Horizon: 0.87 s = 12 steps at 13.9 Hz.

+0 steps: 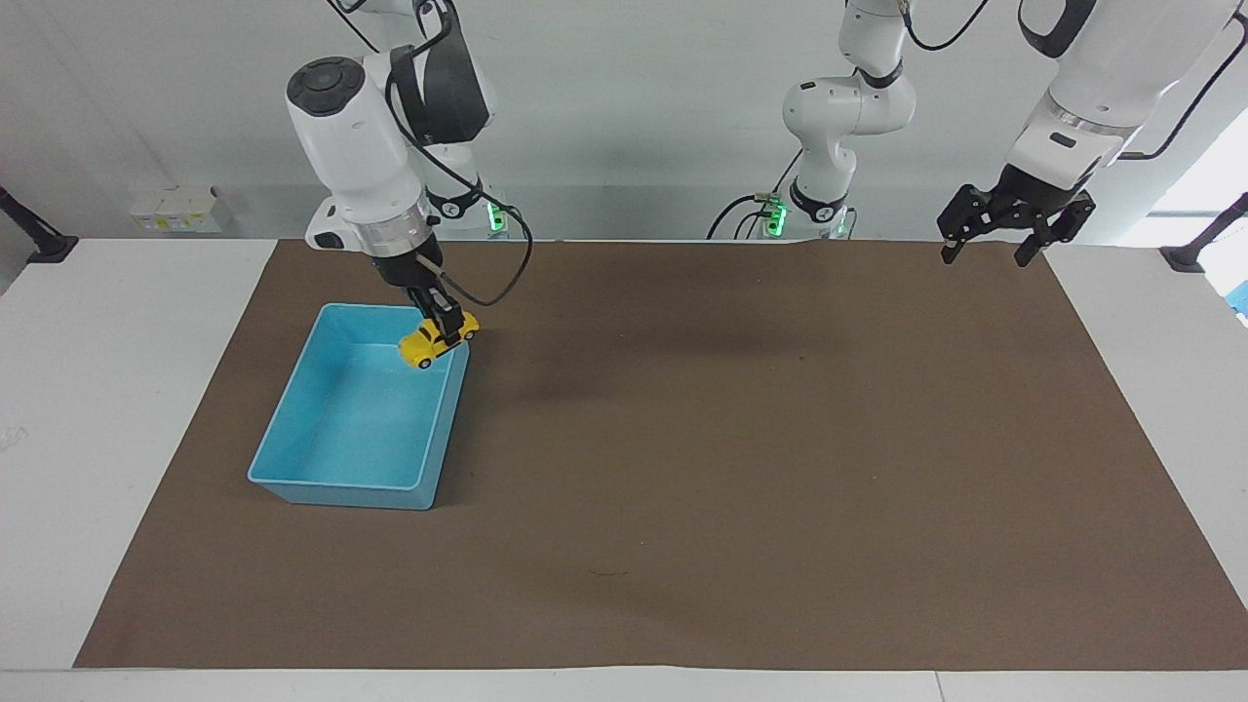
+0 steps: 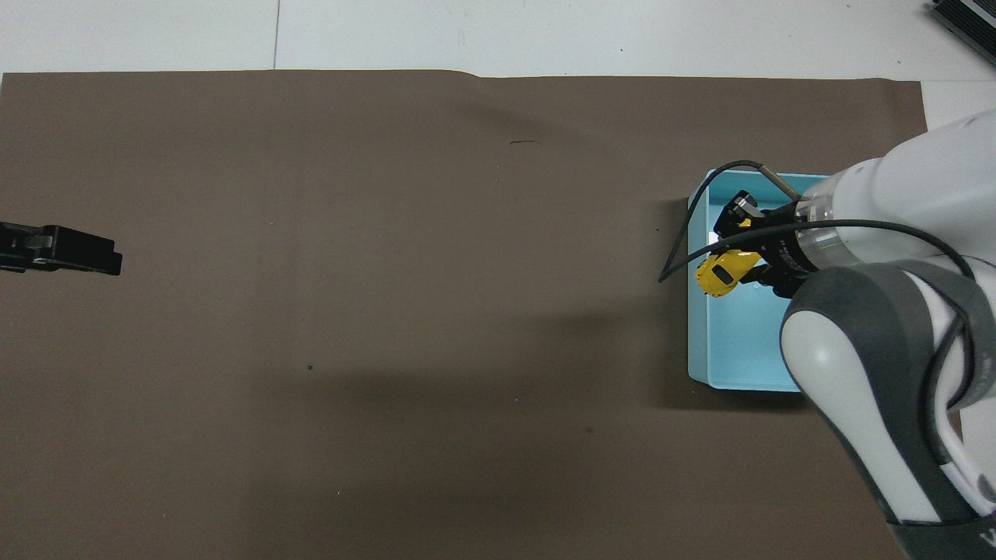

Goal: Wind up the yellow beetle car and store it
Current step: 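Lift the car over the rim into the blue box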

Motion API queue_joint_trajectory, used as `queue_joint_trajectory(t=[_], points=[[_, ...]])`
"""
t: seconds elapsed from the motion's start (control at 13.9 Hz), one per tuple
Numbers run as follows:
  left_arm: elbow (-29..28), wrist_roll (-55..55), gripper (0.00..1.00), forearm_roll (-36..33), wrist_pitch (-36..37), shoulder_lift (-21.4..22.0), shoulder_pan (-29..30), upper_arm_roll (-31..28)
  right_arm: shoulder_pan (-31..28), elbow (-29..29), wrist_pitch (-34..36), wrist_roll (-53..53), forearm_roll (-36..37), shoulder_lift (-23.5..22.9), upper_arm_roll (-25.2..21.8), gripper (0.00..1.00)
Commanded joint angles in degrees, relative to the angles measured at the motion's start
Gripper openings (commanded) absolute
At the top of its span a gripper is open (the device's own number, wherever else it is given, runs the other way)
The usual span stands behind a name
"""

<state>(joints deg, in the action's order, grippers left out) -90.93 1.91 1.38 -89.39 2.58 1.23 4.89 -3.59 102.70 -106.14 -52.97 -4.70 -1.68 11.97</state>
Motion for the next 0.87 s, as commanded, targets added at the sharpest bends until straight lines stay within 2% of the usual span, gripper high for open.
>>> queue_joint_trajectory(t=[0.0, 0.43, 0.79], points=[[0.05, -0.33, 1.00, 0.56, 0.97, 0.75, 0.88, 0.38, -3.78, 0.93, 1.63, 9.43, -2.42, 1.42, 0.16, 0.00], [0.05, -0.33, 1.00, 0.56, 0.97, 0.75, 0.88, 0.38, -10.46, 1.28, 3.57, 26.92, -2.16, 1.77, -0.02, 0.00], [0.05, -0.33, 1.00, 0.56, 0.97, 0.75, 0.88, 0.38, -11.53, 3.29, 2.52, 39.24, 1.00, 2.30, -0.20, 0.00]])
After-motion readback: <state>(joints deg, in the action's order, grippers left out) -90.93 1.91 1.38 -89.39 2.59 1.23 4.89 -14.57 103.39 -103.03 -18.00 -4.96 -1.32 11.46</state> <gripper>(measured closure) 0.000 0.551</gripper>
